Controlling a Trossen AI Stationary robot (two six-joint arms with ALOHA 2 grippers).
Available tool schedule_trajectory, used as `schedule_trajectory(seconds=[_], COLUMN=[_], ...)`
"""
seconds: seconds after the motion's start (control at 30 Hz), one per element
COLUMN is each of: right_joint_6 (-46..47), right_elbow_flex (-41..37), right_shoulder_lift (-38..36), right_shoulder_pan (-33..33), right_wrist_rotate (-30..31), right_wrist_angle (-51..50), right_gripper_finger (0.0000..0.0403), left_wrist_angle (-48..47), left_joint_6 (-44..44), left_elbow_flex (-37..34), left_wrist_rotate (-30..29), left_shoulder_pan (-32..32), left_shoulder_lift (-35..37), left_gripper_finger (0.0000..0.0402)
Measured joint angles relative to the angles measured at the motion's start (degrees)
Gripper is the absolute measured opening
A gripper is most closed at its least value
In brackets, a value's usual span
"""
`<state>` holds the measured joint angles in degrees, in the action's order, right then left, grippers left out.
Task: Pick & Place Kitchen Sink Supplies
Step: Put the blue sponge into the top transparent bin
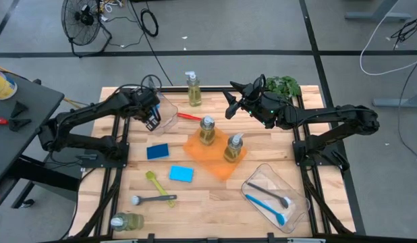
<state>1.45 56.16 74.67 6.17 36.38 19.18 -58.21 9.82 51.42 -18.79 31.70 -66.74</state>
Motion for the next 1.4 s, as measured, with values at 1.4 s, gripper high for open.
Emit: schedule_trajectory(seconds=[1.4], right_joint_6=[-0.04], right_elbow_flex=[0.0], right_shoulder_lift=[0.0], right_shoulder_pan=[0.0], right_wrist_rotate=[0.0], right_wrist_angle=[0.0], right_gripper_finger=[0.0215], left_wrist_angle=[7.23], left_joint_6=[-2.48], left_elbow_flex=[0.0], left_wrist_rotate=[13.73], left_shoulder_pan=[0.02], left_shoulder_lift=[0.0], left_gripper_finger=[0.0095])
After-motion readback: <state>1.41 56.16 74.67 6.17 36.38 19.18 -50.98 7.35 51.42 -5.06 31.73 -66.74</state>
